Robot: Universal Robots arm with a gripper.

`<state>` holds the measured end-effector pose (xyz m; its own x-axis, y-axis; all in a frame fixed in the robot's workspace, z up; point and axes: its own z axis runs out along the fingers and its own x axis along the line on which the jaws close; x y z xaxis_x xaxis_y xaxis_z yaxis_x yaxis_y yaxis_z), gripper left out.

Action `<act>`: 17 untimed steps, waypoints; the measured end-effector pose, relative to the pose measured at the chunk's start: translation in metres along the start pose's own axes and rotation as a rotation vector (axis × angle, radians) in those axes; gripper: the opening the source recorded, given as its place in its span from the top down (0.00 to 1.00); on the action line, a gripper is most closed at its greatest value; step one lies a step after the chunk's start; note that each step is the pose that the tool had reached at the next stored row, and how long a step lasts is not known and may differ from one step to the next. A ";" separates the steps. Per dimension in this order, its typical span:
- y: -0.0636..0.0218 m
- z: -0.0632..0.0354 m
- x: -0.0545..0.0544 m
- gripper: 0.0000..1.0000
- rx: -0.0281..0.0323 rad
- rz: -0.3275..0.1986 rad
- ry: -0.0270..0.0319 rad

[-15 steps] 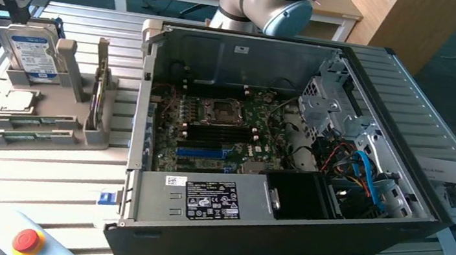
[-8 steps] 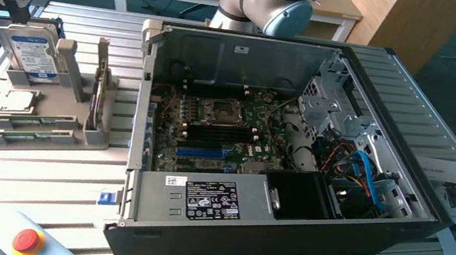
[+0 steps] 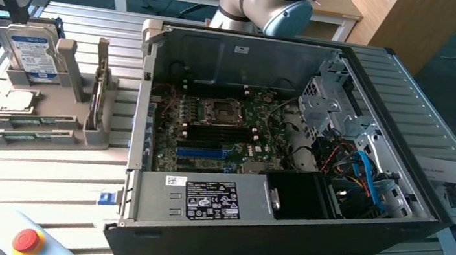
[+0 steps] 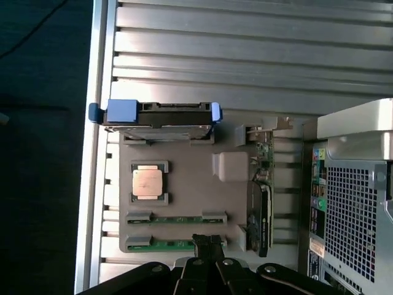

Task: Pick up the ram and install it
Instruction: 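Pick up the ram and move it above insertion slot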

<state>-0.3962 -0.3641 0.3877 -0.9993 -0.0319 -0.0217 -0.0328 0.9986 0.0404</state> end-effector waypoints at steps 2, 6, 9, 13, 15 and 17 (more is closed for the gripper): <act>0.0000 0.0000 0.000 0.90 -0.0006 -0.032 0.0013; 0.0000 0.0001 0.000 0.90 -0.0022 -0.104 0.0043; 0.0000 0.0002 0.000 0.90 -0.0034 -0.159 0.0064; 0.0000 0.0002 0.000 0.90 -0.0049 -0.231 0.0093; 0.0000 0.0002 0.000 0.90 -0.0057 -0.265 0.0107; 0.0000 0.0002 0.000 0.90 -0.0064 -0.299 0.0121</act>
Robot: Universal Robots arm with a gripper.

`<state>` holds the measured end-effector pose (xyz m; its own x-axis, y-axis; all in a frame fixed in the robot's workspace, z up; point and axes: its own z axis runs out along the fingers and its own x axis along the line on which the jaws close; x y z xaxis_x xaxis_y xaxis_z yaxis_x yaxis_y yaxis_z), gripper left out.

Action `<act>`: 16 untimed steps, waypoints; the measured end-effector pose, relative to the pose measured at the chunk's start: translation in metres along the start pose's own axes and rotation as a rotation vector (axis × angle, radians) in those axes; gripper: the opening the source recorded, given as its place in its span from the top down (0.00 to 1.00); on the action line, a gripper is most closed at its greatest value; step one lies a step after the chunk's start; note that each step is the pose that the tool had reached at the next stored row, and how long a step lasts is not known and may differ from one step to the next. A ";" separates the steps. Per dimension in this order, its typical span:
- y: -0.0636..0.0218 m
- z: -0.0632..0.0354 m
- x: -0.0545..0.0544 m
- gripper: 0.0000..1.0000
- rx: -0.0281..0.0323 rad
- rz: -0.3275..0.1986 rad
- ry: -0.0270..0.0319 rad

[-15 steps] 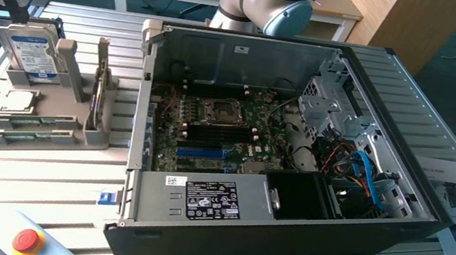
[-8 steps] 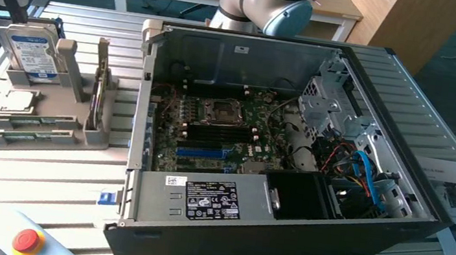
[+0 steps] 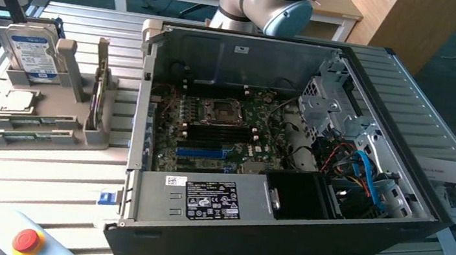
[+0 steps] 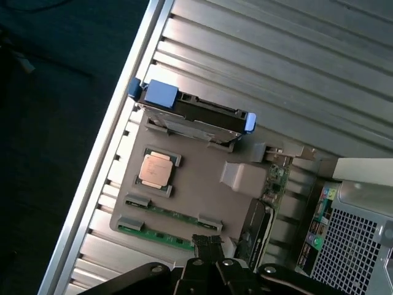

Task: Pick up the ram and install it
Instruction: 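Pick up the ram and move it above insertion slot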

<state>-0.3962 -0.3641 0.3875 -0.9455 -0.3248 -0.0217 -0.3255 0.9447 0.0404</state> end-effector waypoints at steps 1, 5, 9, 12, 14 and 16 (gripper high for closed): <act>0.0000 0.0000 0.000 0.90 -0.0004 -0.017 0.0007; 0.0000 0.0000 0.000 0.90 -0.0016 -0.084 0.0035; 0.0000 0.0001 0.000 0.90 -0.0027 -0.150 0.0063; 0.0000 0.0001 0.000 0.90 -0.0032 -0.198 0.0084; 0.0000 0.0001 0.000 0.90 -0.0034 -0.231 0.0100; -0.0001 0.0002 0.000 0.90 -0.0026 -0.261 0.0119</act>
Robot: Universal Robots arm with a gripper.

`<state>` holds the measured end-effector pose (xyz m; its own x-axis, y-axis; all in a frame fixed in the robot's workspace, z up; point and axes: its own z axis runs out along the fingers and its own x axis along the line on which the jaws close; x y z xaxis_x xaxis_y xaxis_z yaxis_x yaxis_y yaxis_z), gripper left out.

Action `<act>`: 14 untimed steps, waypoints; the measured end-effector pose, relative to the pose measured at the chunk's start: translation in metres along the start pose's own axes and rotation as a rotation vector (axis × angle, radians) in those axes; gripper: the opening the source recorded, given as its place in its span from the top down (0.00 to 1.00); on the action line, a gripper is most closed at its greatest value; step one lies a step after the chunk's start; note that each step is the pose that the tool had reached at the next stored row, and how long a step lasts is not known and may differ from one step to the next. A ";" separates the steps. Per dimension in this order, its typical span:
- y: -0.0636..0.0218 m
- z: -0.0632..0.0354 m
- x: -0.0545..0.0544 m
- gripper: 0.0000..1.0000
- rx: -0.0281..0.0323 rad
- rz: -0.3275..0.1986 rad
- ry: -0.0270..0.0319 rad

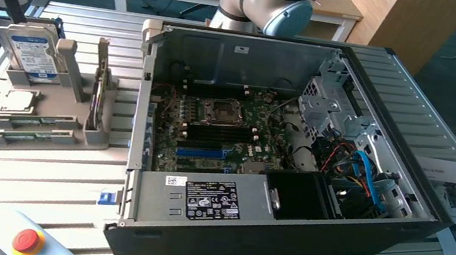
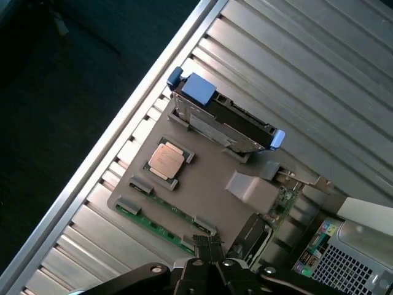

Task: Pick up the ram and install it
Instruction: 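Pick up the ram and move it above insertion slot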

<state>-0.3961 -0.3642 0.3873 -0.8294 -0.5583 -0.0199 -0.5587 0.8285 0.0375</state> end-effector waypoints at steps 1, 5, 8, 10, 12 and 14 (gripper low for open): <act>0.0000 0.0000 0.000 0.90 0.0006 -0.014 0.0013; 0.0000 0.0000 0.000 0.90 0.0037 -0.071 0.0071; 0.0001 0.0000 0.000 0.90 0.0056 -0.112 0.0113; 0.0001 0.0000 0.000 0.90 0.0071 -0.139 0.0145; 0.0001 0.0000 0.000 0.90 0.0084 -0.169 0.0177; 0.0001 0.0000 0.000 0.90 0.0097 -0.197 0.0209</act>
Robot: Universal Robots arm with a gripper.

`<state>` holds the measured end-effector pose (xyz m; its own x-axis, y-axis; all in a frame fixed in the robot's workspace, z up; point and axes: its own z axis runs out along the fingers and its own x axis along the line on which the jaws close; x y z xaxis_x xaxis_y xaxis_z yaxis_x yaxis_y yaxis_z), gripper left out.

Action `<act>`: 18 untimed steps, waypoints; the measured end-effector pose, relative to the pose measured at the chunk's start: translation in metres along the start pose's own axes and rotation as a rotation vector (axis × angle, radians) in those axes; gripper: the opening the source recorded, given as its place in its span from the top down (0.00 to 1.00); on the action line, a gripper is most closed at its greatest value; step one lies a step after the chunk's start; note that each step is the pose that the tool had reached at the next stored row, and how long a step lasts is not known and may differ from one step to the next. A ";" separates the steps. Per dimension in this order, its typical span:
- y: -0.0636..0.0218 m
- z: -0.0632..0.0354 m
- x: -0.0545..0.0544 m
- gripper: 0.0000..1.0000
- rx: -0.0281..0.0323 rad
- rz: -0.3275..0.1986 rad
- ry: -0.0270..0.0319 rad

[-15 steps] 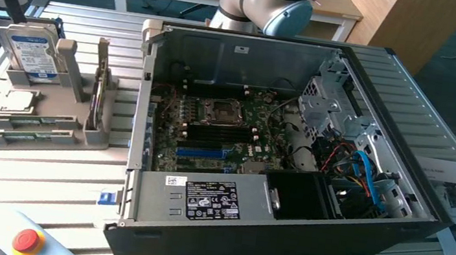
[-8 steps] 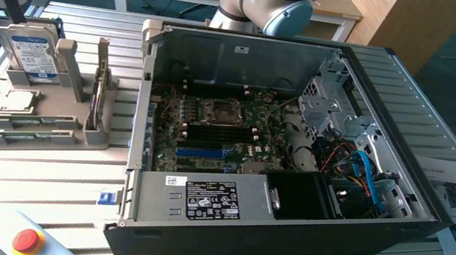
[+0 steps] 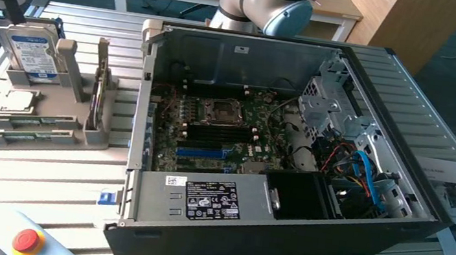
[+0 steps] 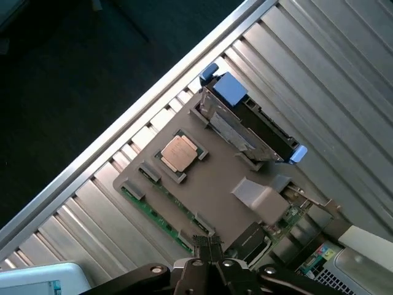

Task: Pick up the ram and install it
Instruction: 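Pick up the ram and move it above insertion slot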

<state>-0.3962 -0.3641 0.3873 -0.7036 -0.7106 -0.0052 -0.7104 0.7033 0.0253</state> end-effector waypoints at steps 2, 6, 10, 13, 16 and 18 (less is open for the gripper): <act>0.0000 0.0000 0.000 0.90 0.0010 -0.031 0.0028; 0.0000 0.0000 0.000 0.90 0.0031 -0.094 0.0084; 0.0000 0.0000 0.000 0.90 0.0053 -0.156 0.0145; 0.0000 0.0000 0.000 0.90 0.0071 -0.205 0.0192; 0.0000 0.0000 0.000 0.90 0.0086 -0.252 0.0233; 0.0000 0.0000 0.000 0.90 0.0096 -0.285 0.0258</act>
<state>-0.3962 -0.3641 0.3873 -0.4753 -0.8797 0.0147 -0.8795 0.4755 0.0170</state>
